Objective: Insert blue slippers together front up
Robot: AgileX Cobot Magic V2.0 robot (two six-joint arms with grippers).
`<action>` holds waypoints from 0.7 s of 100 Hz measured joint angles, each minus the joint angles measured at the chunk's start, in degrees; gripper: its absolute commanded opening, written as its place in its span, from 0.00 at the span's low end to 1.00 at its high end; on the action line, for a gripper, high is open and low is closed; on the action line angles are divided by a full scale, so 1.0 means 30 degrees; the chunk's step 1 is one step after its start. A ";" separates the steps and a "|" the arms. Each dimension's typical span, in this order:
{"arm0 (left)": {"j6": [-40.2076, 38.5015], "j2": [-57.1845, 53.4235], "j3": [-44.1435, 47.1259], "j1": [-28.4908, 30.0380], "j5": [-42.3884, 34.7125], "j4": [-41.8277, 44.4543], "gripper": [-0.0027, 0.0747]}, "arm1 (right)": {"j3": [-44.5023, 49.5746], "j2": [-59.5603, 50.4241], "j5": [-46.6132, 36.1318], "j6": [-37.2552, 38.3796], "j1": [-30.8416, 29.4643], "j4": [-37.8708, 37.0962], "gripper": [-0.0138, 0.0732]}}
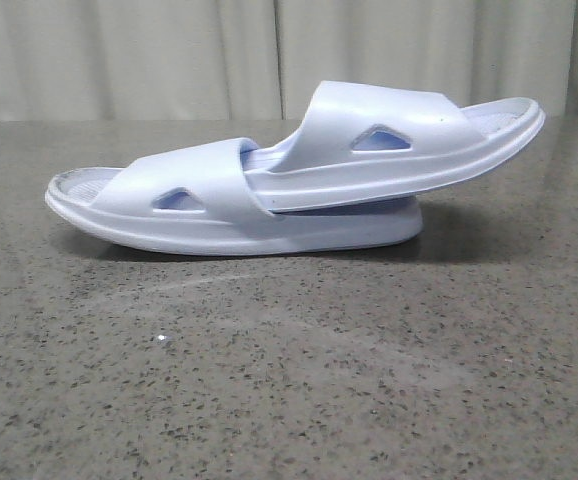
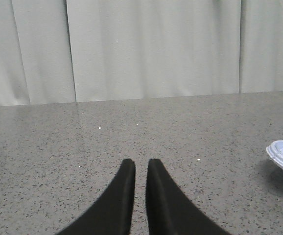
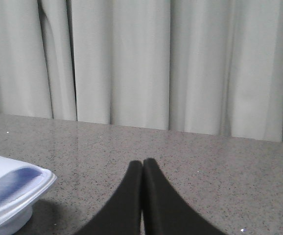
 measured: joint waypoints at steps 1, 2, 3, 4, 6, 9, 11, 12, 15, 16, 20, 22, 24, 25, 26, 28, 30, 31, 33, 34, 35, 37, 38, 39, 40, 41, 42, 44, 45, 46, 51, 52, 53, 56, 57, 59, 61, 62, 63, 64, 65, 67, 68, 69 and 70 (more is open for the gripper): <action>0.0000 0.0000 0.0000 0.0000 0.0000 0.0000 0.06 | 0.0000 0.0000 0.0000 0.0000 0.0000 0.0000 0.04; 0.0000 0.0000 0.0000 0.0000 0.0000 0.0000 0.06 | 0.0000 0.0000 0.0000 0.0000 0.0000 0.0000 0.04; 0.0000 0.0000 0.0000 0.0000 0.0000 0.0000 0.06 | 0.0000 0.0000 0.0000 0.0000 0.0000 0.0000 0.04; 0.0000 0.0000 0.0000 0.0000 0.0000 0.0000 0.06 | 0.0000 0.0000 0.0000 0.0000 0.0000 0.0000 0.04; 0.0000 0.0000 0.0000 0.0000 0.0000 0.0000 0.06 | 0.0000 0.0000 0.0000 0.0000 0.0000 0.0000 0.04; 0.0000 0.0000 0.0000 0.0000 0.0000 0.0000 0.06 | 0.0000 0.0000 0.0000 0.0000 0.0000 0.0000 0.04; 0.0000 0.0000 0.0000 0.0000 0.0000 0.0000 0.06 | 0.0000 0.0000 0.0000 0.0000 0.0000 0.0000 0.04; 0.0000 0.0000 0.0000 0.0000 0.0000 0.0000 0.06 | 0.0000 0.0000 0.0000 0.0000 0.0000 0.0000 0.04; 0.0000 0.0000 0.0000 0.0000 0.0000 0.0000 0.06 | 0.0000 0.0000 0.0000 0.0000 0.0000 0.0000 0.04; 0.0000 0.0000 0.0000 0.0000 0.0000 0.0000 0.06 | 0.0000 0.0000 0.0000 0.0000 0.0000 0.0000 0.04; 0.0000 0.0000 0.0000 0.0000 0.0000 0.0000 0.06 | 0.0000 0.0000 0.0000 0.0000 0.0000 0.0000 0.04; 0.0000 0.0000 0.0000 0.0000 0.0000 0.0000 0.06 | 0.0000 0.0000 -0.0034 0.0000 0.0000 0.0000 0.04; 0.0000 0.0000 0.0000 0.0000 0.0000 0.0000 0.06 | 0.0000 0.0000 -0.0034 0.0000 0.0000 0.0000 0.04; 0.0000 0.0000 0.0000 0.0000 0.0000 0.0000 0.06 | 0.0000 0.0000 -0.0034 0.0000 0.0000 0.0000 0.04; 0.0000 0.0000 0.0000 0.0000 0.0000 0.0000 0.06 | 0.0000 0.0000 -0.0034 0.0000 0.0000 0.0000 0.04; 0.0000 0.0000 0.0000 0.0000 0.0000 0.0000 0.06 | 0.0000 0.0000 -0.0034 0.0000 0.0000 0.0000 0.04; 0.0000 0.0000 0.0000 0.0000 0.0000 0.0000 0.06 | 0.0000 0.0000 -0.0034 0.0000 0.0000 0.0000 0.04; 0.0000 0.0000 0.0000 0.0000 0.0000 0.0000 0.06 | 0.0000 0.0000 -0.0034 0.0000 0.0000 0.0000 0.04; 0.0000 0.0000 0.0000 0.0000 0.0000 0.0000 0.06 | 0.0000 0.0000 -0.0034 0.0000 0.0000 0.0000 0.04; 0.0000 0.0000 0.0000 0.0000 0.0000 0.0000 0.06 | 0.0000 0.0000 -0.0034 0.0000 0.0000 0.0000 0.04; 0.0000 0.0000 0.0000 0.0000 0.0000 0.0000 0.06 | 0.0000 0.0000 -0.0034 0.0000 0.0000 0.0000 0.04; 0.0000 0.0000 0.0000 0.0000 0.0000 0.0000 0.06 | 0.0000 0.0000 -0.0034 0.0000 0.0000 -0.0052 0.04; 0.0000 0.0000 0.0000 0.0000 0.0000 0.0000 0.06 | 0.0000 0.0000 -0.0068 0.0000 0.0000 -0.0119 0.04; 0.0000 0.0000 0.0000 0.0000 0.0000 0.0000 0.06 | 0.0000 0.0000 -0.0064 0.0000 0.0000 -0.0163 0.04; 0.0000 0.0000 0.0000 0.0000 0.0000 0.0000 0.06 | 0.0000 0.0000 -0.0064 0.0000 0.0000 -0.0258 0.04; 0.0000 0.0000 0.0000 0.0000 0.0000 0.0000 0.06 | 0.0000 0.0000 -0.0064 0.0000 0.0000 -0.0318 0.04; 0.0000 0.0000 0.0000 0.0000 0.0000 0.0000 0.06 | 0.0000 0.0000 -0.0064 0.0000 0.0000 -0.0382 0.04; 0.0000 0.0000 0.0000 0.0000 0.0000 0.0000 0.06 | 0.0000 0.0000 -0.0064 0.0126 0.0000 -0.0639 0.04; 0.0000 0.0000 0.0000 0.0000 0.0000 0.0000 0.06 | 0.0000 0.0000 -0.0064 0.0187 0.0000 -0.0863 0.04; 0.0000 0.0000 0.0000 0.0000 0.0000 0.0000 0.06 | 0.0000 0.0000 -0.0064 0.0342 0.0000 -0.0993 0.04; 0.0000 0.0000 0.0000 0.0000 0.0000 0.0000 0.06 | 0.0000 0.0000 -0.0064 0.1406 0.0000 -0.2320 0.04; 0.0000 0.0000 0.0000 0.0000 0.0000 0.0000 0.06 | 0.0000 0.0000 -0.0064 0.1621 0.0000 -0.2817 0.04; 0.0000 0.0000 0.0000 0.0000 0.0000 0.0000 0.06 | 0.0000 0.0000 -0.0064 0.2085 0.0000 -0.3085 0.04; 0.0000 0.0000 0.0000 0.0000 0.0000 0.0000 0.06 | 0.0000 0.0000 -0.0064 0.3165 0.0000 -0.4230 0.04; 0.0000 0.0000 0.0000 0.0000 0.0000 -0.0010 0.06 | 0.0000 0.0000 -0.0064 0.3453 0.0000 -0.4831 0.04; 0.0000 0.0000 0.0000 0.0000 0.0000 -0.0010 0.06 | 0.0000 0.0000 -0.0064 0.4369 0.0000 -0.5762 0.04; 0.0000 0.0000 0.0000 0.0000 0.0000 -0.0010 0.06 | 0.0000 0.0000 -0.0018 0.5299 0.0000 -0.6693 0.04; 0.0000 0.0000 0.0000 0.0000 0.0000 -0.0010 0.06 | 0.0000 -0.0034 -0.0015 0.5611 0.0000 -0.6995 0.04; 0.0000 0.0000 0.0000 0.0000 0.0000 -0.0010 0.06 | 0.0000 -0.0029 0.0044 0.6512 0.0000 -0.7582 0.04; 0.0000 0.0000 0.0000 0.0000 0.0000 -0.0010 0.06 | 0.0000 -0.0029 0.0077 0.6512 0.0000 -0.7873 0.04; 0.0000 0.0000 0.0000 0.0000 0.0000 -0.0010 0.06 | 0.0039 -0.0029 0.0071 0.7107 0.0000 -0.8161 0.04; 0.0000 0.0000 0.0000 0.0000 0.0000 -0.0010 0.06 | 0.0081 -0.0029 0.0113 0.7927 0.0000 -0.8941 0.04; 0.0000 0.0000 0.0000 0.0000 0.0000 -0.0010 0.06 | 0.0074 -0.0069 0.0152 0.8180 0.0000 -0.9408 0.04; 0.0000 0.0000 0.0000 0.0000 0.0000 -0.0010 0.06 | 0.0120 -0.0071 0.0191 0.8423 0.0000 -0.9627 0.04; 0.0000 0.0000 0.0000 0.0000 0.0000 -0.0010 0.06 | 0.0168 -0.0113 0.0185 0.8877 0.0000 -0.9831 0.04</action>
